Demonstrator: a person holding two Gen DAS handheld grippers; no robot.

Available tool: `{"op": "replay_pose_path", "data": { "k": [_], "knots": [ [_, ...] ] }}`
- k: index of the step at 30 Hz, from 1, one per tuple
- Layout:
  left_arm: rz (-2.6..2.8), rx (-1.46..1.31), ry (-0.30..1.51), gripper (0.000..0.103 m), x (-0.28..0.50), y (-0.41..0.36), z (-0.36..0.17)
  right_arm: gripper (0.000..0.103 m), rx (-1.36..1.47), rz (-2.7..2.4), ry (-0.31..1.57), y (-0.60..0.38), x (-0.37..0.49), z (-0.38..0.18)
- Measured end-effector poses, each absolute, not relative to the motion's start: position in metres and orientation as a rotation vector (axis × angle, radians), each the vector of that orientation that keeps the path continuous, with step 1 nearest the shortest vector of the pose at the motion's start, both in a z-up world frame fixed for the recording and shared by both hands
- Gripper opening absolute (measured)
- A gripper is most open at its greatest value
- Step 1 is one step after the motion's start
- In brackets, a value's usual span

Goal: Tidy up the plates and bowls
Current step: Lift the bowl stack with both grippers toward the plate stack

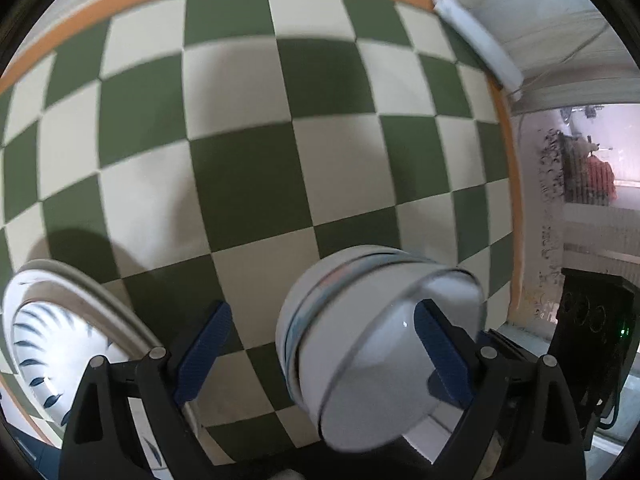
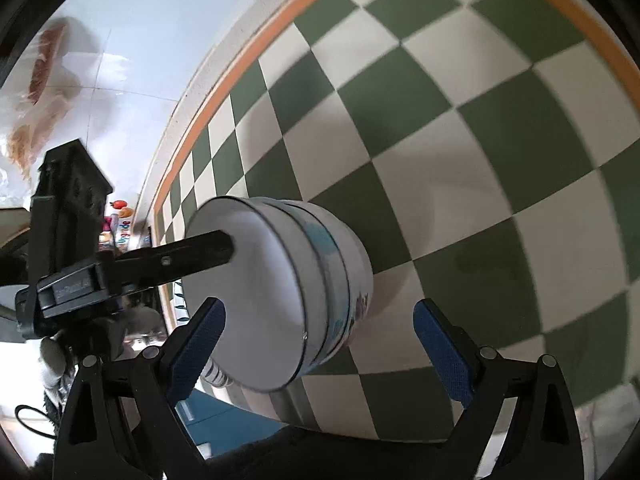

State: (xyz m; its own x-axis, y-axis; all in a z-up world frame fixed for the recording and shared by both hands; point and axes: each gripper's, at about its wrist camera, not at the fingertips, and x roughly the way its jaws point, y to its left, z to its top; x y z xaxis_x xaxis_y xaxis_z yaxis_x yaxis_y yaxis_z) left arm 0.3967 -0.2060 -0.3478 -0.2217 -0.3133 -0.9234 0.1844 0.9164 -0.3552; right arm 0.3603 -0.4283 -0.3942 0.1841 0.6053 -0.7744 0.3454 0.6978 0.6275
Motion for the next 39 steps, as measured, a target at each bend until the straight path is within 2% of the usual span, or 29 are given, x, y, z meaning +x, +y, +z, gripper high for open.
{"op": "replay_pose_path", "data": {
  "k": [4, 6, 8, 10, 13, 14, 26, 39],
  "knots": [
    [-0.475, -0.111, 1.788, 0.091, 0.396, -0.210, -0.368, 0.096, 0.850, 0.215, 1.431, -0.426, 0.363, -0.417],
    [-0.500, -0.132, 1.792, 0.079, 0.394, -0.212, -0.373, 0.093, 0.866, 0.222, 1.442, -0.424, 0.365, -0.426],
    [-0.522, -0.150, 1.798, 0.068, 0.393, -0.214, -0.377, 0.085, 0.888, 0.227, 1.446, -0.423, 0.365, -0.435],
    [-0.526, -0.168, 1.781, 0.067, 0.393, -0.213, -0.377, 0.078, 0.909, 0.240, 1.456, -0.422, 0.365, -0.441],
    [-0.530, -0.176, 1.764, 0.066, 0.392, -0.212, -0.376, 0.058, 0.935, 0.273, 1.441, -0.421, 0.369, -0.444],
    [-0.528, -0.182, 1.761, 0.065, 0.392, -0.211, -0.376, 0.055, 0.959, 0.292, 1.443, -0.419, 0.370, -0.449],
    [-0.508, -0.188, 1.729, 0.061, 0.389, -0.212, -0.374, 0.054, 1.013, 0.305, 1.411, -0.410, 0.375, -0.459],
    [-0.487, -0.205, 1.671, 0.061, 0.389, -0.207, -0.355, 0.054, 0.889, 0.341, 1.396, -0.414, 0.383, -0.432]
  ]
}}
